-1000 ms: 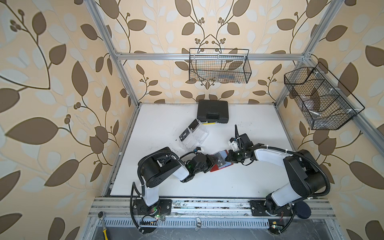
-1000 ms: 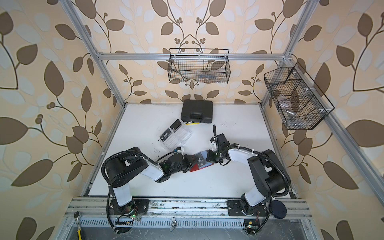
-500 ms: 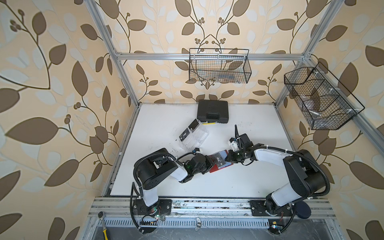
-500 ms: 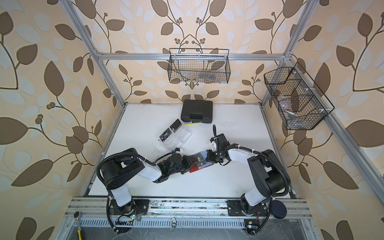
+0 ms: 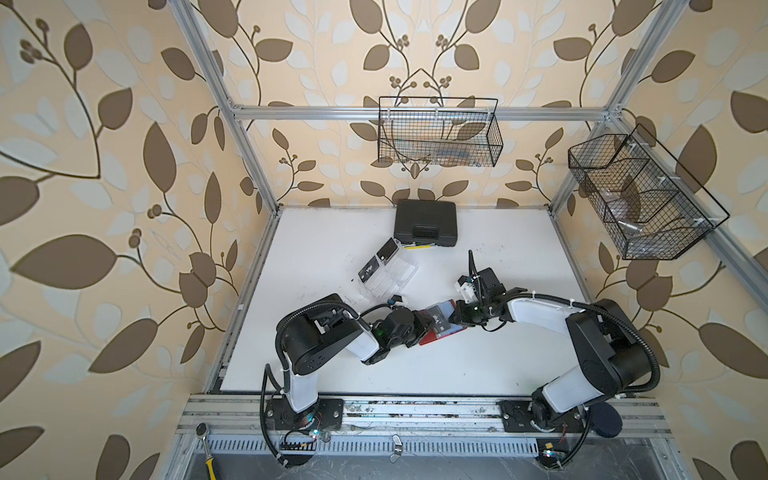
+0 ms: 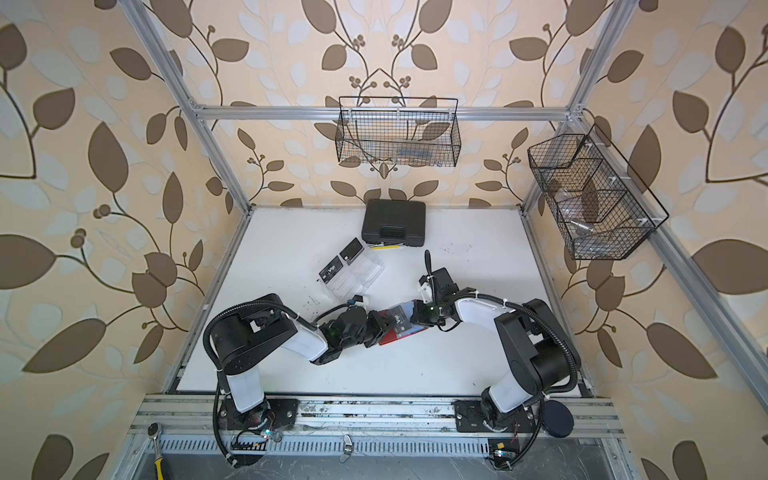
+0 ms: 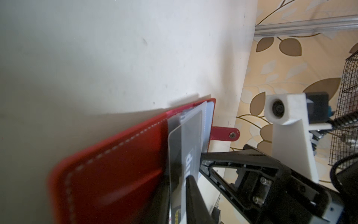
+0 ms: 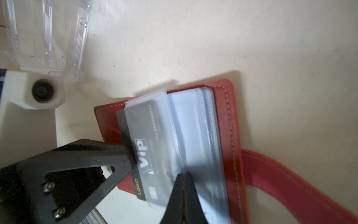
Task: Take the credit cards out of the card holder
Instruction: Take out the credit card from the card slot.
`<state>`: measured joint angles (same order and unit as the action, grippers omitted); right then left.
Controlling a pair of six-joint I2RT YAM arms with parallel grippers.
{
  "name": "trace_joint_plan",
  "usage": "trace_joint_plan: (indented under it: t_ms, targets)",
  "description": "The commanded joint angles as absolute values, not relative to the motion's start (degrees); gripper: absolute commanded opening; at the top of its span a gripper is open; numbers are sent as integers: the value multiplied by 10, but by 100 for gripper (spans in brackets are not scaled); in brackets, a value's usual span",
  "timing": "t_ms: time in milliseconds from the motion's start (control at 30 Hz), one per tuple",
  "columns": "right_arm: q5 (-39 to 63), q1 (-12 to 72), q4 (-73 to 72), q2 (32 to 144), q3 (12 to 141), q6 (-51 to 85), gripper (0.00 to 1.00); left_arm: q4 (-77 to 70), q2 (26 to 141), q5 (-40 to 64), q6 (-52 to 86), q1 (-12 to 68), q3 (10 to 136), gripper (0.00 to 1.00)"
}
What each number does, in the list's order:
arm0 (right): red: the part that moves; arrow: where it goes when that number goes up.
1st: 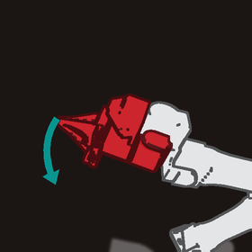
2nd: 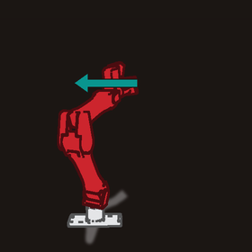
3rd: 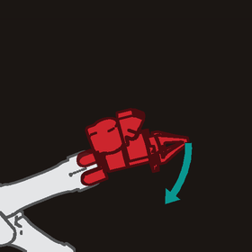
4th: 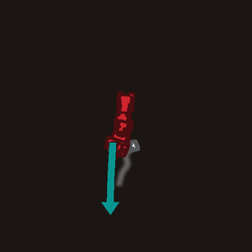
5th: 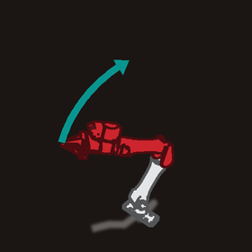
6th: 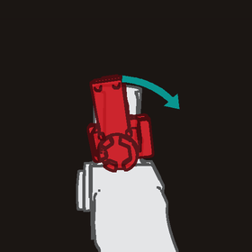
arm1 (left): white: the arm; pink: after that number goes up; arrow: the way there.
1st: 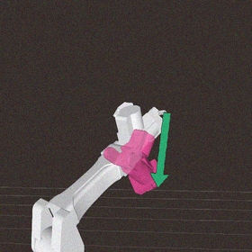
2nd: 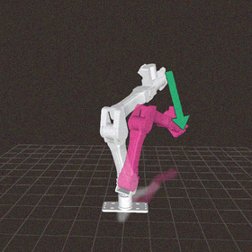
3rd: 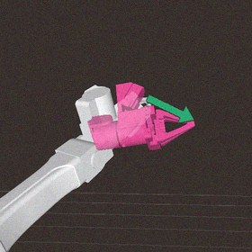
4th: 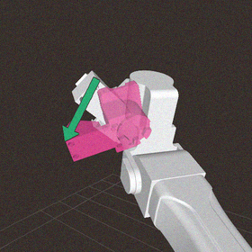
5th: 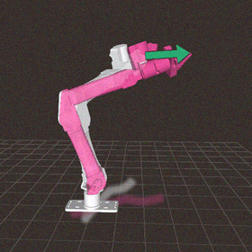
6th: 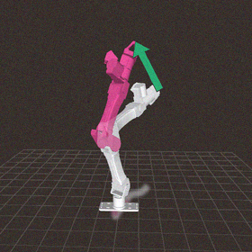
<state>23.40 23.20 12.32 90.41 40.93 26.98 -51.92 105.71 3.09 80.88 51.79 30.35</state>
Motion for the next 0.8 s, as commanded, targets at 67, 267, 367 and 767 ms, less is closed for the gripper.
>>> trace_joint_plan:
  t_ms: [67,267,367,767]
  targets:
    - [232,239,135,924,393,271,0,-519,1060,29,802,521,301,4]
    - [223,238,139,926,392,273,0,-519,1036,14,805,521,271,0]
    - [218,237,144,929,393,272,0,-518,1024,9,806,521,254,0]
    - [213,236,151,927,395,265,0,-508,949,20,779,510,221,0]
